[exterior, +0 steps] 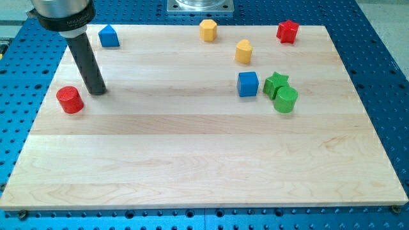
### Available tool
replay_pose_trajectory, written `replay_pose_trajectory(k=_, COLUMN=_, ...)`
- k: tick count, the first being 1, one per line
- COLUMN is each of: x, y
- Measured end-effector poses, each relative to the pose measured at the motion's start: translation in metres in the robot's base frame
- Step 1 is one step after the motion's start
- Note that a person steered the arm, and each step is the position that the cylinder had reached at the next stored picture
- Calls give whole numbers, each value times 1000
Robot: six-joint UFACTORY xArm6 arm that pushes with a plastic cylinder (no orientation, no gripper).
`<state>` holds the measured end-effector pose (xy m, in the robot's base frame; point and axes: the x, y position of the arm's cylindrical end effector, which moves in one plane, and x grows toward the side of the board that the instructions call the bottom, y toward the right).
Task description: Separate the green blocks from each other
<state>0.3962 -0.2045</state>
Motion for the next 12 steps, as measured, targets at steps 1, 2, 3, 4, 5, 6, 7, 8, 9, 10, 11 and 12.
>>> replay_pose_trajectory(k=1, x=-1, y=1)
replay_pose_trajectory(k=2, x=-6, y=59)
replay_pose_trajectory(k=3, x=-22, y=117)
replay_pose_trajectory(k=4, x=-32, y=200)
replay_pose_trajectory(k=5, x=-42, y=284)
replay_pose_trajectory(k=6, x=-43, y=386)
replay_pose_trajectory(k=7, x=-21, y=396)
replay_pose_trajectory(k=8, x=-11, y=342)
replay_pose_trajectory(k=9, x=2, y=261)
replay_pose_trajectory(k=10, x=54, y=269)
replay_pose_trajectory(k=11, x=57, y=253)
replay_pose_trajectory(k=12, x=113, y=324)
